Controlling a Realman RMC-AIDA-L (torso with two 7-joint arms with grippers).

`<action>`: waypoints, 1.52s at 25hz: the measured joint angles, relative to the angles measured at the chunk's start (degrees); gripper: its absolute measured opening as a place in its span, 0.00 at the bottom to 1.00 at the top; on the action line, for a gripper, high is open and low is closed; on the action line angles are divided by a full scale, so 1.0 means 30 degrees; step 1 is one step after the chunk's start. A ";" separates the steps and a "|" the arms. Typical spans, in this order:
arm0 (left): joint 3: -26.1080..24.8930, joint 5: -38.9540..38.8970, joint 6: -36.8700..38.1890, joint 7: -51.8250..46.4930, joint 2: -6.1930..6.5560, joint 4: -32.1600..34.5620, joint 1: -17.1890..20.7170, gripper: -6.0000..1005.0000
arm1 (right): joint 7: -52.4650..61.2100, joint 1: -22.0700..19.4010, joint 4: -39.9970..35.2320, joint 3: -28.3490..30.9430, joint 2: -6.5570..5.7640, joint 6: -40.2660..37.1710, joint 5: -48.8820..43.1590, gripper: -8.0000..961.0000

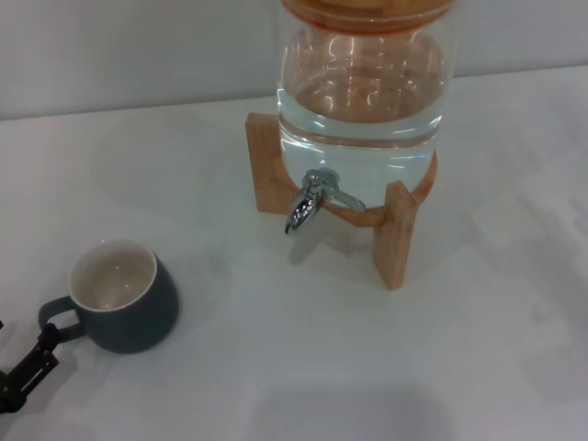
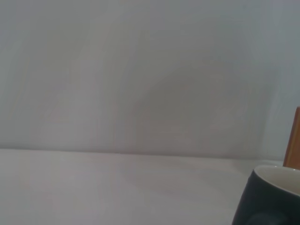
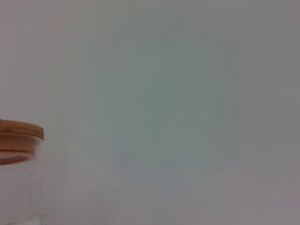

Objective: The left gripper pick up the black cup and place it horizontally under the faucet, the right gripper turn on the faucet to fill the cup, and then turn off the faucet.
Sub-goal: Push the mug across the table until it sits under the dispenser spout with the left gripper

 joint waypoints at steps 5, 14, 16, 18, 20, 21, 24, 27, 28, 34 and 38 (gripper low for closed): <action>0.0001 0.0133 -0.0241 -0.0045 0.0004 0.0000 -0.0255 0.88 | -0.0001 0.0004 0.0000 -0.0001 -0.0002 0.0005 0.0001 0.90; -0.0006 0.0107 -0.0969 -0.0599 0.0050 0.0000 -0.1009 0.88 | -0.0001 -0.0020 -0.0001 -0.0001 0.0036 -0.0014 0.0002 0.90; -0.0004 0.0121 -0.1111 -0.0661 0.0060 0.0000 -0.1119 0.88 | -0.0001 -0.0022 -0.0001 0.0000 0.0048 -0.0020 0.0002 0.90; 0.0000 0.0122 -0.1199 -0.0676 0.0061 0.0001 -0.1168 0.88 | -0.0001 -0.0013 -0.0001 0.0000 0.0051 -0.0038 0.0002 0.90; 0.0000 0.0122 -0.1323 -0.0679 0.0055 0.0000 -0.1185 0.88 | 0.0000 0.0014 0.0000 -0.0001 0.0057 -0.0068 0.0003 0.91; 0.0001 0.0122 -0.1405 -0.0680 0.0054 0.0000 -0.1196 0.87 | -0.0001 0.0038 0.0001 0.0000 0.0058 -0.0083 0.0002 0.91; 0.0001 0.0135 -0.1485 -0.0713 0.0073 0.0001 -0.1231 0.86 | 0.0000 0.0158 -0.0001 -0.0001 0.0057 -0.0123 0.0011 0.90; 0.0001 0.0242 -0.1485 -0.0737 0.0077 0.0001 -0.1345 0.85 | -0.0001 0.0294 -0.0001 -0.0001 0.0058 -0.0215 0.0027 0.90; 0.0001 0.0284 -0.1502 -0.0750 0.0077 0.0001 -0.1398 0.81 | -0.0001 0.0333 -0.0001 -0.0001 0.0058 -0.0256 0.0026 0.90; 0.0001 0.0343 -0.1566 -0.0808 0.0071 0.0001 -0.1590 0.58 | -0.0001 0.0414 -0.0001 -0.0001 0.0057 -0.0318 0.0018 0.90; 0.0001 0.0370 -0.1635 -0.0853 0.0065 0.0001 -0.1708 0.40 | 0.0001 0.0410 -0.0001 0.0000 0.0057 -0.0357 0.0024 0.90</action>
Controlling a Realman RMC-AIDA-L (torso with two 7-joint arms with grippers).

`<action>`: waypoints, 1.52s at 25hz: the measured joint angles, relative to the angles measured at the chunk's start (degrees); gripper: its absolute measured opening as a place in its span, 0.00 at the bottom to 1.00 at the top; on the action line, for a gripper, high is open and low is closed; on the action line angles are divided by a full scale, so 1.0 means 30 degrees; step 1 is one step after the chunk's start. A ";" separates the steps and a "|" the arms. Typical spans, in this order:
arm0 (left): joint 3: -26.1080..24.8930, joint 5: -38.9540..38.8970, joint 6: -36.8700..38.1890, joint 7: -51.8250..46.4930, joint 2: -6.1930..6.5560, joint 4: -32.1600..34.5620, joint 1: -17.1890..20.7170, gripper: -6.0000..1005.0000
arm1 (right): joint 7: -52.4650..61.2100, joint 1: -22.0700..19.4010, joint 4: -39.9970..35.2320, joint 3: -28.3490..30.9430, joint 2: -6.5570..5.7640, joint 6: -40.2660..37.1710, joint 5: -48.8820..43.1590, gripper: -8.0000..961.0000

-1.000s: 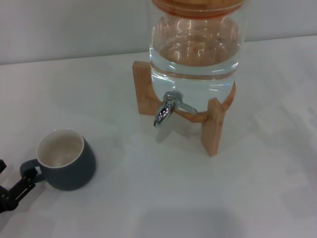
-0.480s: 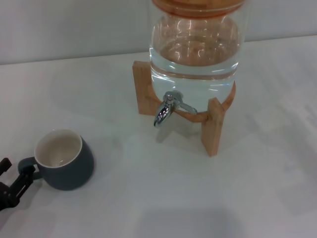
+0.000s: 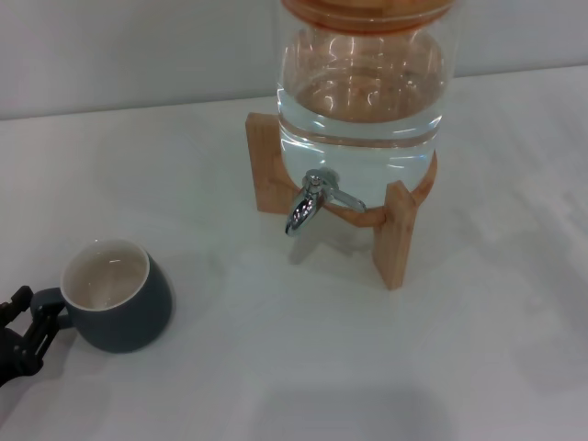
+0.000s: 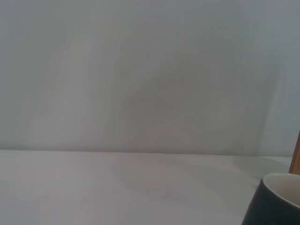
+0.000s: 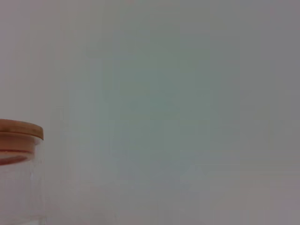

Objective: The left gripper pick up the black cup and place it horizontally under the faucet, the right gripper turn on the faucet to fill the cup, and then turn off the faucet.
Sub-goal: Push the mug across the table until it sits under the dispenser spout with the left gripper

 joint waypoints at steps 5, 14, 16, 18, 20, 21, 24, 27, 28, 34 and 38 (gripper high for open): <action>0.0000 0.0040 -0.0021 -0.0004 -0.0002 0.0000 -0.0074 0.41 | -0.0002 0.0082 0.0000 -0.0001 0.0001 -0.0149 -0.0003 0.90; -0.0009 0.0538 -0.0022 0.0066 0.0018 -0.0078 -0.0262 0.21 | -0.0001 0.0386 0.0002 -0.0001 0.0000 -0.0368 -0.0013 0.90; -0.0049 0.0458 -0.0023 0.0065 0.0021 -0.0120 -0.0277 0.19 | -0.0001 0.0400 0.0003 0.0000 0.0005 -0.0447 -0.0016 0.90; -0.0079 0.0420 -0.0023 0.0065 0.0025 -0.0146 -0.0318 0.17 | -0.0001 0.0416 0.0000 -0.0001 0.0036 -0.0524 -0.0022 0.90; -0.0081 0.0401 0.0001 0.0101 0.0030 -0.0164 -0.0424 0.17 | 0.0000 0.0426 -0.0001 -0.0001 0.0069 -0.0572 -0.0025 0.90; -0.0076 0.0400 0.0029 0.0127 0.0033 -0.0177 -0.0475 0.17 | -0.0001 0.0427 -0.0001 -0.0001 0.0087 -0.0586 -0.0025 0.90; -0.0039 0.0408 0.0134 0.0194 0.0054 -0.0204 -0.0824 0.17 | -0.0001 0.0478 -0.0001 -0.0007 0.0108 -0.0596 -0.0025 0.90; -0.0010 0.0557 0.0185 0.0203 0.0077 -0.0207 -0.1285 0.17 | 0.0000 0.0596 0.0000 -0.0078 0.0121 -0.0615 -0.0027 0.90; -0.0001 0.0649 0.0210 0.0203 0.0086 -0.0206 -0.1472 0.17 | -0.0001 0.0624 -0.0001 -0.0105 0.0129 -0.0623 -0.0032 0.90; 0.0001 0.1371 0.0244 0.0204 0.0075 -0.0086 -0.2466 0.17 | 0.0000 0.0816 -0.0001 -0.0180 0.0174 -0.0632 -0.0173 0.90; -0.0001 0.2072 0.0132 0.0164 -0.0004 0.0142 -0.3284 0.17 | -0.0001 0.0909 0.0000 -0.0202 0.0183 -0.0612 -0.0316 0.90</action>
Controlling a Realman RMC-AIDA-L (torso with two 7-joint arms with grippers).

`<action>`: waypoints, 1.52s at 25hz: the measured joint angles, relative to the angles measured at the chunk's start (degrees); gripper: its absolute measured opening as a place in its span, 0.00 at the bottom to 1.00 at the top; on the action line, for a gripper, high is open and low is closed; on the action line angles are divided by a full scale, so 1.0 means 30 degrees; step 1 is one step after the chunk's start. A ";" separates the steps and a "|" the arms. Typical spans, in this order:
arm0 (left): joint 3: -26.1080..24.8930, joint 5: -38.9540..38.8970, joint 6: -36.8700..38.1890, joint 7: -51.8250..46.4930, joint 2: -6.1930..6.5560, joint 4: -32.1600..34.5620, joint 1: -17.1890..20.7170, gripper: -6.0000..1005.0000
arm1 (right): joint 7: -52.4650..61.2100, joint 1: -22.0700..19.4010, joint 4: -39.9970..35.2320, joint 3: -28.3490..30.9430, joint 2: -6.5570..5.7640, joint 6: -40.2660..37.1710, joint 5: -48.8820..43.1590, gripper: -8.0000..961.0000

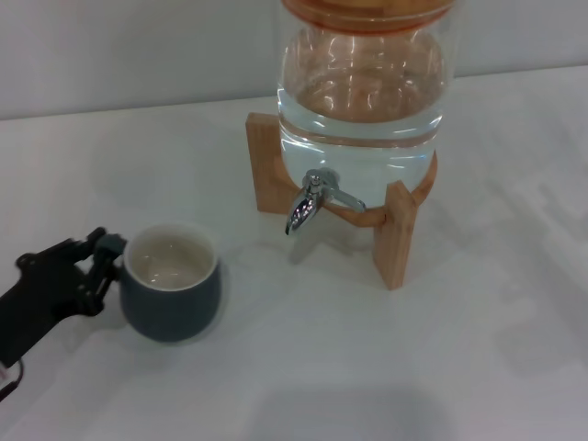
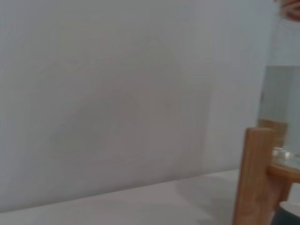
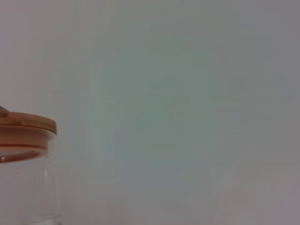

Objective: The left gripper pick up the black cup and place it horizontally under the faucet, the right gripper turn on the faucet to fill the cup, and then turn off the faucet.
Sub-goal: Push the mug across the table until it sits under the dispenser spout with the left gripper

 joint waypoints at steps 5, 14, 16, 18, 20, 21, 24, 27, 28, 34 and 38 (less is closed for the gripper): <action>0.0000 0.0557 -0.0654 -0.0054 0.0007 0.0775 -0.0761 0.17 | -0.0008 0.0083 0.0001 -0.0150 0.0022 0.0123 -0.0007 0.90; 0.0000 0.1331 -0.2742 -0.0200 -0.0003 0.2168 -0.2093 0.17 | 0.0012 0.0123 0.0001 -0.0266 0.0023 0.0416 -0.0008 0.90; 0.0001 0.1551 -0.3157 -0.0180 -0.0027 0.2476 -0.2265 0.17 | 0.0012 0.0124 0.0001 -0.0269 0.0022 0.0449 -0.0081 0.90; 0.0002 0.1761 -0.3480 -0.0136 -0.0036 0.2801 -0.2423 0.17 | 0.0030 0.0121 0.0002 -0.0270 0.0023 0.0466 -0.0203 0.90; 0.0002 0.1985 -0.3868 -0.0119 -0.0036 0.3109 -0.2621 0.17 | 0.0063 0.0121 0.0001 -0.0270 0.0023 0.0470 -0.0220 0.91; 0.0001 0.2120 -0.4073 -0.0126 -0.0037 0.3252 -0.2726 0.17 | 0.0070 0.0121 0.0002 -0.0269 0.0022 0.0472 -0.0222 0.91; 0.0001 0.2423 -0.4554 -0.0121 -0.0034 0.3642 -0.3010 0.17 | 0.0077 0.0122 0.0002 -0.0270 0.0021 0.0492 -0.0231 0.90; 0.0000 0.2536 -0.4918 -0.0019 -0.0045 0.3962 -0.3225 0.17 | 0.0089 0.0142 0.0001 -0.0298 0.0022 0.0501 -0.0243 0.90; 0.0001 0.2564 -0.4979 -0.0003 -0.0050 0.4000 -0.3263 0.17 | 0.0098 0.0152 0.0002 -0.0362 0.0022 0.0501 -0.0255 0.90; -0.0001 0.2649 -0.5488 0.0049 -0.0058 0.4306 -0.3626 0.16 | 0.0136 0.0171 0.0001 -0.0472 0.0022 0.0501 -0.0272 0.90; -0.0001 0.2656 -0.5718 0.0174 -0.0058 0.4327 -0.3669 0.16 | 0.0145 0.0178 0.0002 -0.0474 0.0021 0.0501 -0.0271 0.90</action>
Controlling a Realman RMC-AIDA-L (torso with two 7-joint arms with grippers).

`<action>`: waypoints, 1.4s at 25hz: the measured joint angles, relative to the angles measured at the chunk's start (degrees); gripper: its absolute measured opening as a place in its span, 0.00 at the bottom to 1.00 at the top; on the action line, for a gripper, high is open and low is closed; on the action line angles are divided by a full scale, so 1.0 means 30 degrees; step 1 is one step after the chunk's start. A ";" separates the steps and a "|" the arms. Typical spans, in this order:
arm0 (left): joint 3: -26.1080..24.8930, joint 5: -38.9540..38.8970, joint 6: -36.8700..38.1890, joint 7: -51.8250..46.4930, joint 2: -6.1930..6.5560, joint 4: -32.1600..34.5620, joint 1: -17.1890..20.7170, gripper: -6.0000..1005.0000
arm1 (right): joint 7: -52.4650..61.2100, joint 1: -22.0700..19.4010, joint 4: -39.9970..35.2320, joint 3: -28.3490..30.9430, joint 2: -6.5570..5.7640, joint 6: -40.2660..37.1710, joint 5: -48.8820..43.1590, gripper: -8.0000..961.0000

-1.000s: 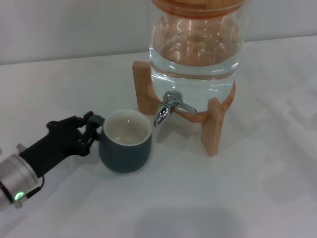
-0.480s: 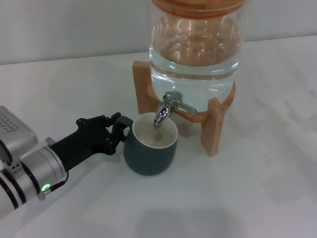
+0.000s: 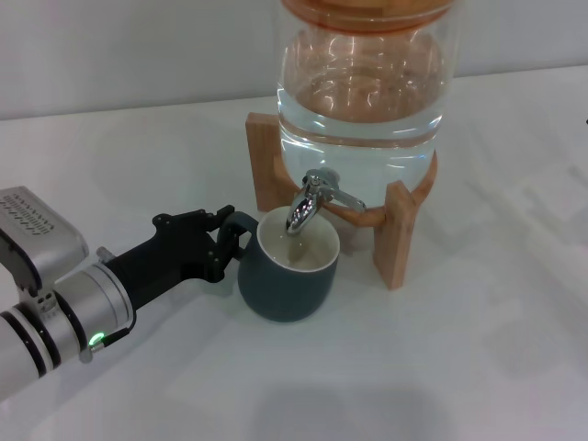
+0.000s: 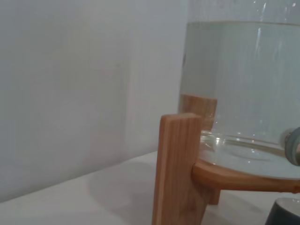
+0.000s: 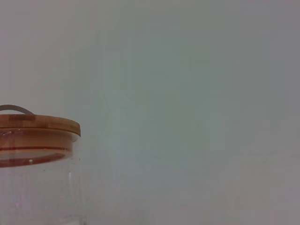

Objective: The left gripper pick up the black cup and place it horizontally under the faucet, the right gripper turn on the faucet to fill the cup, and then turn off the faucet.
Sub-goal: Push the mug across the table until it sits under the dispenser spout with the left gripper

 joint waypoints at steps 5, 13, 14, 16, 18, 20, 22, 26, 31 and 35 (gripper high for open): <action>-0.0004 0.0266 -0.0392 0.0037 0.0003 0.0014 -0.0050 0.16 | 0.0003 0.0036 0.0001 0.0000 0.0000 -0.0027 0.0003 0.90; 0.0001 0.0508 -0.0407 0.0042 0.0003 0.0014 -0.0087 0.16 | 0.0004 0.0069 0.0000 0.0000 0.0000 -0.0091 0.0008 0.90; 0.0001 0.0511 -0.0407 0.0042 0.0003 0.0014 -0.0086 0.16 | 0.0003 0.0069 0.0001 -0.0001 0.0000 -0.0092 0.0009 0.90; 0.0001 0.0514 -0.0406 0.0042 0.0002 0.0015 -0.0087 0.16 | 0.0003 0.0066 0.0023 -0.0001 -0.0001 -0.0091 0.0009 0.90; 0.0000 0.0517 -0.0408 0.0041 0.0003 0.0013 -0.0088 0.16 | 0.0003 0.0062 0.0072 -0.0001 0.0000 -0.0087 0.0011 0.90; -0.0004 0.0500 -0.0408 0.0040 0.0003 0.0013 -0.0087 0.20 | 0.0003 0.0057 0.0096 -0.0001 0.0000 -0.0087 0.0011 0.91; -0.0071 0.0424 -0.0465 -0.0044 0.0002 0.0014 -0.0087 0.29 | 0.0003 0.0037 0.0108 -0.0001 0.0000 -0.0084 0.0011 0.90; -0.0114 0.0397 -0.0604 -0.0089 0.0002 0.0014 -0.0079 0.43 | 0.0003 0.0021 0.0137 0.0000 0.0000 -0.0074 0.0010 0.90; -0.0053 0.0397 -0.0453 -0.0109 0.0010 0.0012 0.0045 0.50 | 0.0003 -0.0017 0.0145 -0.0001 0.0000 -0.0042 0.0008 0.90; -0.0037 0.0463 -0.0010 -0.0133 0.0070 -0.0053 0.0314 0.50 | 0.0002 -0.0071 0.0145 0.0000 0.0000 -0.0030 0.0008 0.90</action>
